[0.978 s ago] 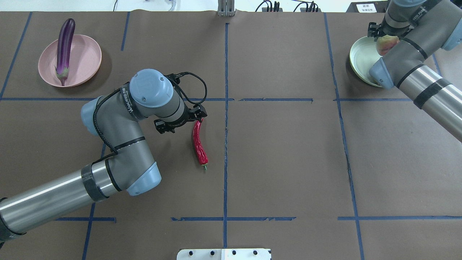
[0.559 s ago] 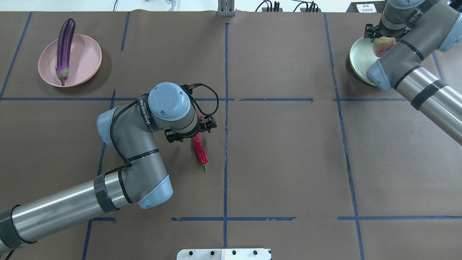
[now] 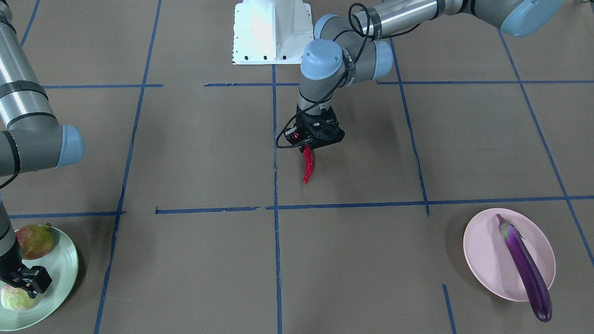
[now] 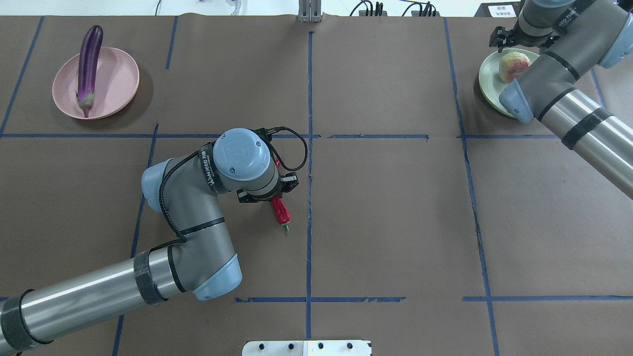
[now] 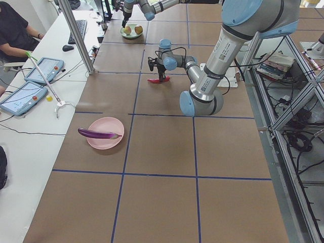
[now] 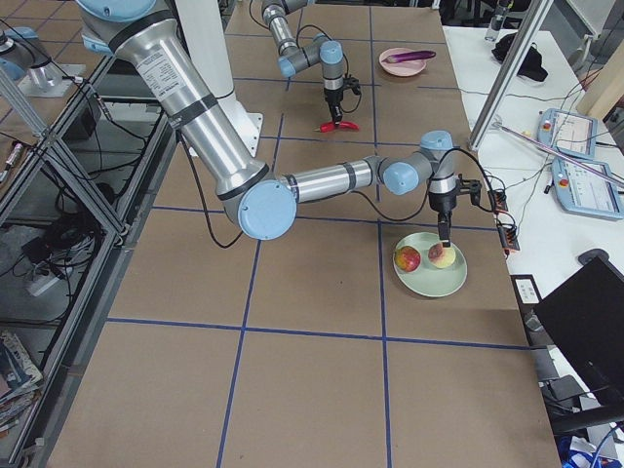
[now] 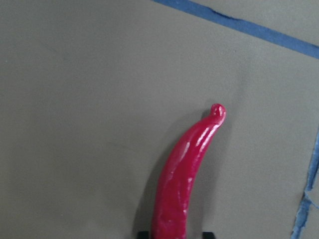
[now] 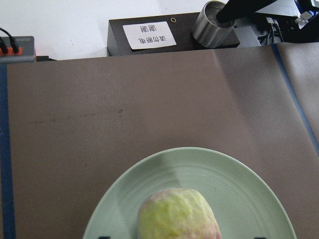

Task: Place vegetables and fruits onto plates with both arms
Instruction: 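Grasp red chili with left gripper while right gripper releases the pale fruit, then place the red chili on the pink plate beside the eggplant with the left gripper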

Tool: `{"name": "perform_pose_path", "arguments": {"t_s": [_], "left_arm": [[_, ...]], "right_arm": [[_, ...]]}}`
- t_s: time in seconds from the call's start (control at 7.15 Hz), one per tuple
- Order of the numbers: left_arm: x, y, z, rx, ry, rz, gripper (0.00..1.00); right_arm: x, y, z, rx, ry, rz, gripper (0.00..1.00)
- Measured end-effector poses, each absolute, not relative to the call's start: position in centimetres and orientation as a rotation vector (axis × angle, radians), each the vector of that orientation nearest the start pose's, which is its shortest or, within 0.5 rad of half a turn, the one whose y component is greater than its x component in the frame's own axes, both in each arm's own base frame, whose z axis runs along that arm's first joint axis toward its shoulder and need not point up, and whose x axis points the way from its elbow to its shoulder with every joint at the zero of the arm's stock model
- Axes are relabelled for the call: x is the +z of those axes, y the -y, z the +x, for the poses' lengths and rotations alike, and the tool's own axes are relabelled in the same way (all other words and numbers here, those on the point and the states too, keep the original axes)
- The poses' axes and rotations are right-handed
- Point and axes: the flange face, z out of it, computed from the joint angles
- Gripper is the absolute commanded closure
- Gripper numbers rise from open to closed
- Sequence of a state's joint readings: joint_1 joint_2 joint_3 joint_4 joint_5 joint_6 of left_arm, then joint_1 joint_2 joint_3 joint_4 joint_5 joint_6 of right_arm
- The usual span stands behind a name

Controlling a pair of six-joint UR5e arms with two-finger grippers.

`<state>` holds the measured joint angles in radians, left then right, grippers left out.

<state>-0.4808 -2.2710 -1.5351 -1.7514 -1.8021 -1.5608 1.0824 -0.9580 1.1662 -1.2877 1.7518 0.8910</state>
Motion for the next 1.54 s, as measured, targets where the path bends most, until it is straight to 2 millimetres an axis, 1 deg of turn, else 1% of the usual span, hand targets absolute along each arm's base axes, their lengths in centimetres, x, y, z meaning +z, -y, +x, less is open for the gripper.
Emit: {"name": "perform_pose_path", "arguments": {"t_s": [0.14, 0.28, 0.42, 0.56, 0.7, 0.84, 0.98, 1.12, 1.26, 1.4, 1.54], "left_arm": [[22.2, 44.3, 56.5, -0.363, -0.907, 0.016, 1.0], [21.8, 46.9, 51.4, -0.403, -0.94, 0.057, 1.0], [22.8, 49.8, 46.0, -0.415, -0.944, 0.108, 1.0], [24.9, 52.9, 40.9, -0.377, -0.914, 0.176, 1.0], [28.1, 56.1, 36.8, -0.324, -0.849, 0.237, 1.0], [32.2, 59.4, 33.4, -0.267, -0.765, 0.27, 1.0], [36.9, 62.7, 30.6, -0.212, -0.688, 0.281, 1.0], [42.1, 66.0, 28.0, -0.158, -0.63, 0.294, 1.0], [46.3, 68.6, 25.9, -0.116, -0.588, 0.301, 0.96], [48.3, 70.7, 25.4, -0.102, -0.567, 0.298, 0.94], [48.3, 72.2, 25.6, -0.107, -0.562, 0.294, 0.91]], "right_arm": [[45.7, 72.6, -25.2, 0.345, 0.482, 0.27, 0.0], [44.0, 72.4, -24.2, 0.339, 0.543, 0.262, 0.0], [42.4, 71.8, -22.7, 0.331, 0.62, 0.247, 0.0], [41.0, 70.4, -21.5, 0.314, 0.693, 0.234, 0.0], [40.1, 68.3, -20.5, 0.296, 0.754, 0.221, 0.0], [39.6, 65.9, -19.7, 0.28, 0.801, 0.212, 0.0], [39.2, 63.5, -18.9, 0.272, 0.837, 0.209, 0.0], [38.8, 61.6, -18.2, 0.275, 0.86, 0.21, 0.0], [38.4, 60.4, -17.9, 0.282, 0.874, 0.209, 0.0], [38.2, 59.9, -17.8, 0.287, 0.881, 0.208, 0.0], [38.0, 59.6, -17.8, 0.287, 0.885, 0.209, 0.0]]}}
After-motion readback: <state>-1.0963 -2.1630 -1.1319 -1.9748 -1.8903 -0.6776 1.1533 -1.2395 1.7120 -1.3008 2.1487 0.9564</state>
